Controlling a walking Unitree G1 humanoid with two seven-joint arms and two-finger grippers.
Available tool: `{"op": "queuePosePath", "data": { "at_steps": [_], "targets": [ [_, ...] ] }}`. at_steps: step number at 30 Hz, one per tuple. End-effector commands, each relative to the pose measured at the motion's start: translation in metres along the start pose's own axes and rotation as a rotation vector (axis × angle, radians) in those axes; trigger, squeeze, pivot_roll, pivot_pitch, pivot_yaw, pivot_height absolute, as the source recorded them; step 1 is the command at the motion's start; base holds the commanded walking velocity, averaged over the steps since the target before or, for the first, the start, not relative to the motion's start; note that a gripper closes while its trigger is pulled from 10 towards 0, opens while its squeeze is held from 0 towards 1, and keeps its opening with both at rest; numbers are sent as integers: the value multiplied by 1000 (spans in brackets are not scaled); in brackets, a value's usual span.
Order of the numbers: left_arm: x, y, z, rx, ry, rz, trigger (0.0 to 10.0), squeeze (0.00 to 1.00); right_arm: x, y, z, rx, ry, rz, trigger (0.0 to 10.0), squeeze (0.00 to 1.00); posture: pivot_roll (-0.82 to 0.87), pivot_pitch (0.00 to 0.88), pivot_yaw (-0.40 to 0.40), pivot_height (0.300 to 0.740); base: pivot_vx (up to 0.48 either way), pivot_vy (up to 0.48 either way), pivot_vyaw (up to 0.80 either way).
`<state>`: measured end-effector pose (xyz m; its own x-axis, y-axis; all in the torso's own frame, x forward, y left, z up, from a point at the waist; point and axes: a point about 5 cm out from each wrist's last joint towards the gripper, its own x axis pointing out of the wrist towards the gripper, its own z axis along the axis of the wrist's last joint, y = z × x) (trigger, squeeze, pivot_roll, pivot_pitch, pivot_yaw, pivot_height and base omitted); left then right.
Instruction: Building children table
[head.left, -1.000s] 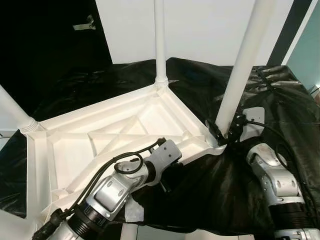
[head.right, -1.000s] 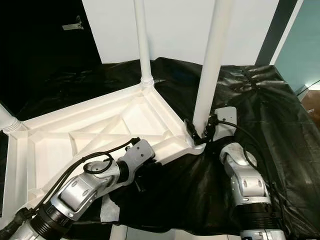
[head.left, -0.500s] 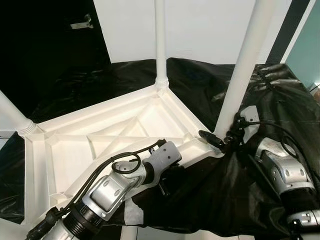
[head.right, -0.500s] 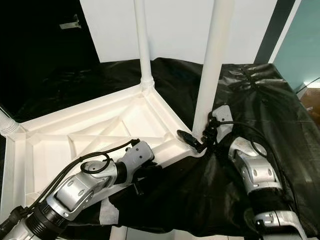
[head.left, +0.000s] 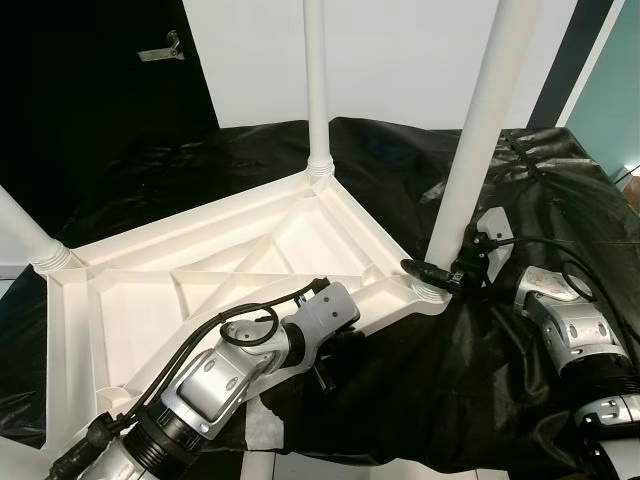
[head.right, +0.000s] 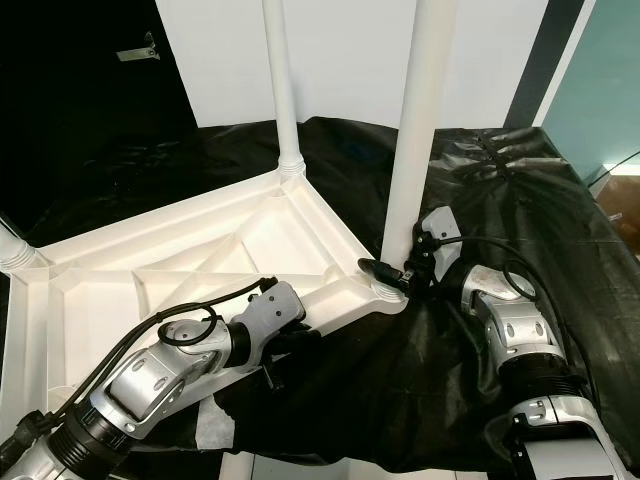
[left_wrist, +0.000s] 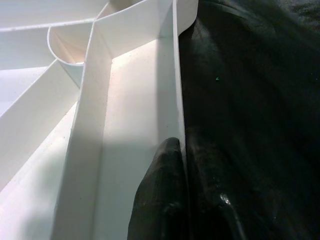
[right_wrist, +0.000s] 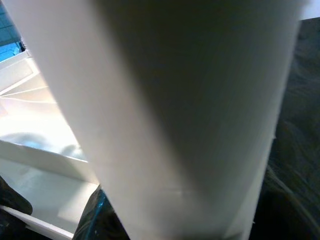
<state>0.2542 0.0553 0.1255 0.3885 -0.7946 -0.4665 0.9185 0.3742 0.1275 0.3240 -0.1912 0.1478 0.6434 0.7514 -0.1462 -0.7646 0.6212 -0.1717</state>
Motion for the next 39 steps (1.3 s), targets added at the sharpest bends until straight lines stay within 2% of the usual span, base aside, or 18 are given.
{"op": "queuePosePath", "data": {
  "at_steps": [1,2,3,4,7,8,16,17,21,27,32,33,34,35,36,37,39],
  "targets": [
    [1,-2,7,10,-24,-64,10000,0,6,9,-7,22,9,52,8745,0,-58,0,28,740,0,0,0],
    [2,-2,7,6,-22,-64,10000,224,6,10,-8,26,7,51,10000,0,-59,0,29,740,0,0,0],
    [2,-2,7,6,-22,-64,10000,224,6,10,-8,26,7,51,10000,0,-59,0,29,740,0,0,0],
    [3,-2,8,-7,-29,-52,10000,1000,6,12,-8,30,3,48,10000,0,-61,0,30,740,0,0,0],
    [5,-1,15,-15,-55,-21,10000,969,7,15,-8,39,-15,42,10000,0,-60,0,27,740,0,0,0],
    [6,-1,18,-13,-66,-17,10000,0,8,17,-8,44,-21,37,10000,0,-59,0,25,740,0,0,0],
    [13,-7,22,-24,-72,-15,10000,0,11,22,-8,64,-45,-7,10000,0,-60,0,28,740,0,0,0],
    [18,-8,20,-7,-44,11,10000,0,11,23,-8,69,-52,-23,10000,0,-64,0,32,740,0,0,0],
    [22,-8,19,-11,-29,28,10000,0,12,25,-8,73,-58,-33,10000,0,-67,0,35,740,0,0,0],
    [28,-1,22,-37,-22,109,10000,0,11,28,-7,79,-68,-43,10000,0,-69,0,38,740,0,0,0],
    [25,2,29,-52,-59,116,10000,0,10,29,-6,79,-69,-50,10000,0,-70,0,38,740,0,0,0],
    [23,3,33,-63,-78,118,10000,1000,10,29,-6,80,-67,-53,10000,0,-69,0,38,740,0,0,0],
    [21,5,35,-71,-91,123,10000,859,9,28,-6,79,-64,-56,10000,0,-69,0,38,740,0,0,0],
    [20,6,35,-76,-96,123,10000,533,9,28,-7,79,-62,-57,10000,0,-69,0,38,740,0,0,0],
    [20,6,35,-76,-96,123,10000,533,9,28,-7,79,-62,-57,10000,0,-69,0,38,740,0,0,0],
    [20,6,34,-68,-91,127,10000,0,8,28,-7,79,-60,-59,10000,0,-68,0,37,740,0,0,0],
    [20,6,32,-58,-80,132,10000,0,8,28,-7,78,-59,-61,10000,0,-69,0,37,740,0,0,0]
  ]
}}
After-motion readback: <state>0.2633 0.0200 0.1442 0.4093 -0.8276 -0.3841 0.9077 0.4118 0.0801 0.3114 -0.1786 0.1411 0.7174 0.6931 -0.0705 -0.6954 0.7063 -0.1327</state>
